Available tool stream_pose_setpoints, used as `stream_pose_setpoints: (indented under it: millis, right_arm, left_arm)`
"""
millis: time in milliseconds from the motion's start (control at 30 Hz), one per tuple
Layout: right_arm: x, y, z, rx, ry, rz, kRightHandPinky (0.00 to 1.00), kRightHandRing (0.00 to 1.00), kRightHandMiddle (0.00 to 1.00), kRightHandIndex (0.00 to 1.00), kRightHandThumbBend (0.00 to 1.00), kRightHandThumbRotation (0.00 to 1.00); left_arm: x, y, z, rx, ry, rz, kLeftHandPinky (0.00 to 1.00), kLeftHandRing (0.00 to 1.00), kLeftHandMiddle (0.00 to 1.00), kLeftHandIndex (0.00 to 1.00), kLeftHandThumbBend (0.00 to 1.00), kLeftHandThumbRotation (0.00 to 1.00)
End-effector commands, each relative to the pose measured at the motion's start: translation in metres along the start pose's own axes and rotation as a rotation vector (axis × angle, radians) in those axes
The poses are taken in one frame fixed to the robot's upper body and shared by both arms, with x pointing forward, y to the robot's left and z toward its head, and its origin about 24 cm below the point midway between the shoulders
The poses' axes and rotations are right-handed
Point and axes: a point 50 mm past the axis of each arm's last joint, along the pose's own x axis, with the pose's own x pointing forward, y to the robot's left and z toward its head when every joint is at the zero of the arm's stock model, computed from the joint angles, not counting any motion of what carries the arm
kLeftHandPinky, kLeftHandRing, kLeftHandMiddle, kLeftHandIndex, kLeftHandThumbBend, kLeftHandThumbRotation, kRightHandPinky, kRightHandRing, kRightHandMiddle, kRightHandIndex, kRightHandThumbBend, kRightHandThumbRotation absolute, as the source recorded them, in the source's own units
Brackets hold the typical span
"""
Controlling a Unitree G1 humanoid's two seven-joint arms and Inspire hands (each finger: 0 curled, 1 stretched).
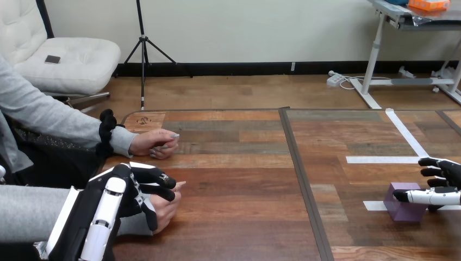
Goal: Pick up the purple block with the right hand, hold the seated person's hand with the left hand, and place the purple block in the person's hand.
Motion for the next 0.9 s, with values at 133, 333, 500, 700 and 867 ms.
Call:
stream_pose_setpoints:
  millis: [133, 333, 500, 700, 867]
  right_arm:
    - [0.0053, 0.006, 0.0125, -0.053, -0.029, 0.033, 0.83, 0.88, 0.88, 0.87, 1.0, 0.24]
    - [0.0056, 0.0064, 0.0129, -0.035, -0.03, 0.03, 0.83, 0.87, 0.87, 0.87, 1.0, 0.25]
    - [0.005, 0.0071, 0.0134, -0.009, -0.049, 0.042, 0.81, 0.86, 0.86, 0.87, 1.0, 0.23]
    - [0.0048, 0.0073, 0.014, -0.006, -0.054, 0.046, 0.77, 0.84, 0.86, 0.87, 1.0, 0.2]
    - [0.0043, 0.0075, 0.0147, -0.034, -0.065, 0.043, 0.77, 0.84, 0.85, 0.86, 1.0, 0.19]
  left_arm:
    - [0.0129, 0.0012, 0.012, 0.028, -0.097, -0.018, 0.21, 0.53, 0.57, 0.5, 0.12, 0.98]
    - [0.0129, 0.001, 0.0119, 0.023, -0.095, -0.014, 0.21, 0.53, 0.57, 0.5, 0.12, 0.98]
    - [0.0127, 0.0006, 0.0117, 0.024, -0.091, -0.006, 0.21, 0.52, 0.56, 0.5, 0.11, 0.98]
    - [0.0126, 0.0001, 0.0117, 0.016, -0.089, -0.008, 0.21, 0.51, 0.56, 0.49, 0.1, 0.97]
    - [0.0126, 0.0, 0.0119, 0.019, -0.089, -0.01, 0.21, 0.51, 0.56, 0.49, 0.09, 0.97]
